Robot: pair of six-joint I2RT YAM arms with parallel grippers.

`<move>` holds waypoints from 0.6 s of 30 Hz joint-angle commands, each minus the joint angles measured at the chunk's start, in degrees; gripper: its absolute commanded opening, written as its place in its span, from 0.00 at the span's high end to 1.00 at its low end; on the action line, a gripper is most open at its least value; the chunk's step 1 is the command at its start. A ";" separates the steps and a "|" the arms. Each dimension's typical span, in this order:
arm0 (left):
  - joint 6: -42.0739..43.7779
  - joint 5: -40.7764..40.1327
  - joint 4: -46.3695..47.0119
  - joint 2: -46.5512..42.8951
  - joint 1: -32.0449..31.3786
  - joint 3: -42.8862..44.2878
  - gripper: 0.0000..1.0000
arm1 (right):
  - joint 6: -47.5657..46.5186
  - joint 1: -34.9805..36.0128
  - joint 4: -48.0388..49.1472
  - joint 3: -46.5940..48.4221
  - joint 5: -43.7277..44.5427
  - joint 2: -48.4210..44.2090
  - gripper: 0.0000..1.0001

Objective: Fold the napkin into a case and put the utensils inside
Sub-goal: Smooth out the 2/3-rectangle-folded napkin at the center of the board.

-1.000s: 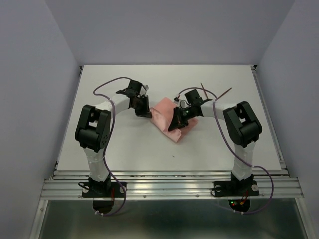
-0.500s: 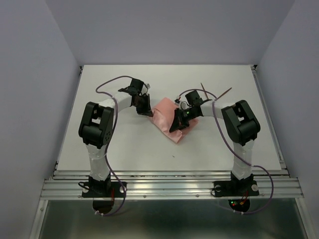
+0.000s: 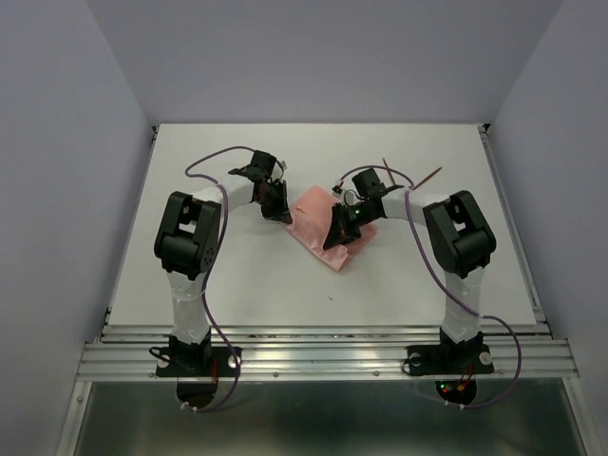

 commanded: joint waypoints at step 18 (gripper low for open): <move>0.07 -0.60 0.33 -4.56 0.41 1.03 1.00 | -7.08 -0.32 -10.05 13.10 6.59 4.52 0.99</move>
